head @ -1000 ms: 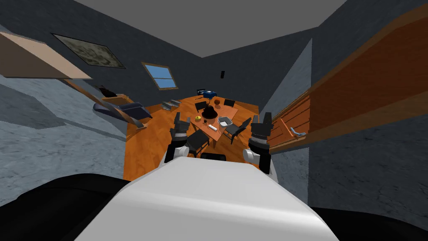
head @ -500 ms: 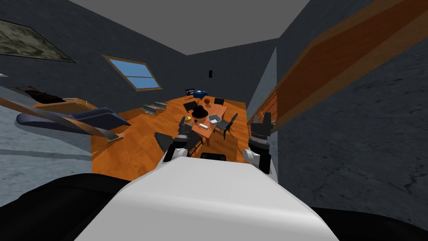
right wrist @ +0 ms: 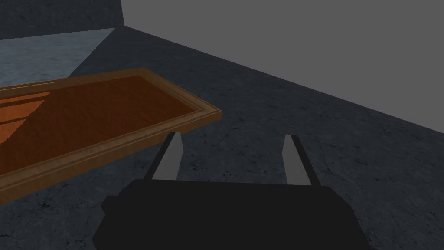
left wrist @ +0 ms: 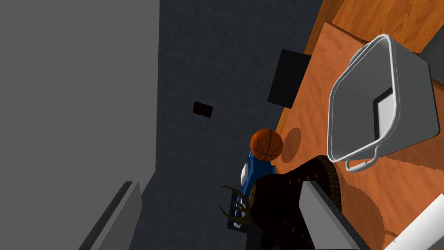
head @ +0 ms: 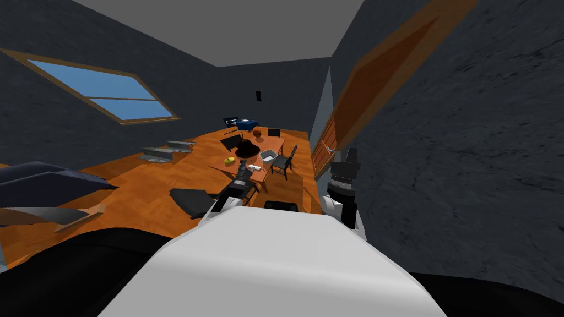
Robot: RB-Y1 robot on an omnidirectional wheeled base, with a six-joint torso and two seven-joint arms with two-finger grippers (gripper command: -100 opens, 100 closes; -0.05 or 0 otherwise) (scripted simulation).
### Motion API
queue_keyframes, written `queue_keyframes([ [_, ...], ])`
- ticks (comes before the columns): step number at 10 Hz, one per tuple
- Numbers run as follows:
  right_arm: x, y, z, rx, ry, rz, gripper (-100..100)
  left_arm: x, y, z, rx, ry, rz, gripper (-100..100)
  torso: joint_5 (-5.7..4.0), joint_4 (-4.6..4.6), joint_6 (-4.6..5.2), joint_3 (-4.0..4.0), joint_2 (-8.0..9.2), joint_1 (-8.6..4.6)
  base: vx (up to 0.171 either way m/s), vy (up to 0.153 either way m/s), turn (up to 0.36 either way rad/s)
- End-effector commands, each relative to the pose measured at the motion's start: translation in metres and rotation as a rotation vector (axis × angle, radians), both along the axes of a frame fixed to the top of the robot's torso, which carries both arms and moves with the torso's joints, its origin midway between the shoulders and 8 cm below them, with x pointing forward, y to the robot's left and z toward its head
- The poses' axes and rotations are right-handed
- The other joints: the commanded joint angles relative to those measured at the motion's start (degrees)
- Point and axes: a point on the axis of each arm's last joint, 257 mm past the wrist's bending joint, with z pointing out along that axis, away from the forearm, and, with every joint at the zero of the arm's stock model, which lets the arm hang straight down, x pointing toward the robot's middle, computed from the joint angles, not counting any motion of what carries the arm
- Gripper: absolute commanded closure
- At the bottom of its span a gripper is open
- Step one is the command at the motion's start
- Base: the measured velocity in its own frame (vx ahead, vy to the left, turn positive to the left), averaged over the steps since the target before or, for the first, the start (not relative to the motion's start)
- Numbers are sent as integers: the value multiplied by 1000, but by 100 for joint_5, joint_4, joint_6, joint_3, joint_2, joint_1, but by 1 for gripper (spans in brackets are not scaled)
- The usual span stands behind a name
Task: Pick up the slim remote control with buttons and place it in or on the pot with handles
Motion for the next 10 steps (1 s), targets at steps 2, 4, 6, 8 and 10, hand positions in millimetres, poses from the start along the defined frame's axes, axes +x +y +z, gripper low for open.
queue_keyframes([
  [2,0,0,0,0,0,0,0,3,9,-36,-12,107,-8,-100,3,-1,-4,-3,-6,20,-14,-100,-273],
  [4,0,0,0,0,0,0,0,0,18,-61,-21,181,-10,-100,0,-1,-2,-3,-5,-3,-19,-155,-378],
  [6,0,0,0,0,0,0,0,-6,27,-87,-30,258,-8,-100,3,-2,-3,-7,-12,17,11,-88,-322],
  [8,0,0,0,0,0,0,0,-21,49,-137,-34,406,2,-100,6,-2,-2,-6,-11,28,21,-98,-431],
  [10,0,0,0,0,0,0,0,-33,61,-164,-55,493,10,-100,6,-2,-6,-7,-12,32,16,-78,-305],
])
